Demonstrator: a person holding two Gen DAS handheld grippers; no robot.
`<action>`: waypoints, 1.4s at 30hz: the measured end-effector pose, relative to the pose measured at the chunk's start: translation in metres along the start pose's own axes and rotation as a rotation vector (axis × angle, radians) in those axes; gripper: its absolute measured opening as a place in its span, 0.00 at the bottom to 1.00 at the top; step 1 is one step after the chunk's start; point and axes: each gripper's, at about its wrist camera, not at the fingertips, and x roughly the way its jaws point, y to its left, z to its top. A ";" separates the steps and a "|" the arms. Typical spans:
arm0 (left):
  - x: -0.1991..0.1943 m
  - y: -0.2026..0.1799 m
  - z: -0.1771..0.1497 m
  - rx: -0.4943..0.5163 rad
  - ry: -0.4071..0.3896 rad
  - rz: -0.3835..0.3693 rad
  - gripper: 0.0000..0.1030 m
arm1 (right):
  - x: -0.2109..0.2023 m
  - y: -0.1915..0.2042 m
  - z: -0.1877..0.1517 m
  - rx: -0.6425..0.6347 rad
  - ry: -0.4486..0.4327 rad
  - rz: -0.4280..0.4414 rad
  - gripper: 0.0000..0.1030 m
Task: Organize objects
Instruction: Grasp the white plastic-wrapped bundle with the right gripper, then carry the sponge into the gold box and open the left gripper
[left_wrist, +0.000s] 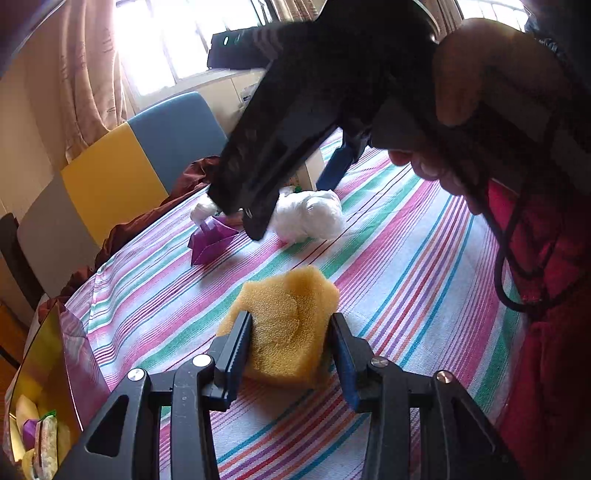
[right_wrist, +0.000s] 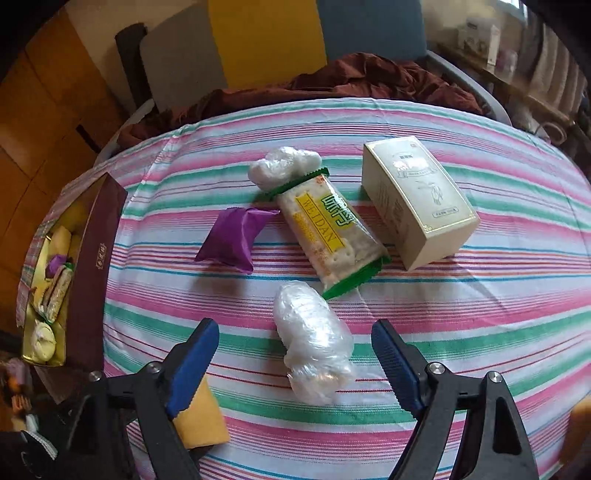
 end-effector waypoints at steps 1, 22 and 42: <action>0.000 0.000 0.000 0.000 0.000 0.001 0.41 | 0.005 0.002 0.000 -0.012 0.024 -0.017 0.80; 0.000 0.002 0.000 -0.001 -0.001 -0.001 0.41 | 0.017 -0.011 -0.007 0.008 0.094 0.003 0.37; -0.065 0.067 0.014 -0.305 -0.046 -0.152 0.37 | 0.018 0.005 -0.008 -0.104 0.063 -0.066 0.35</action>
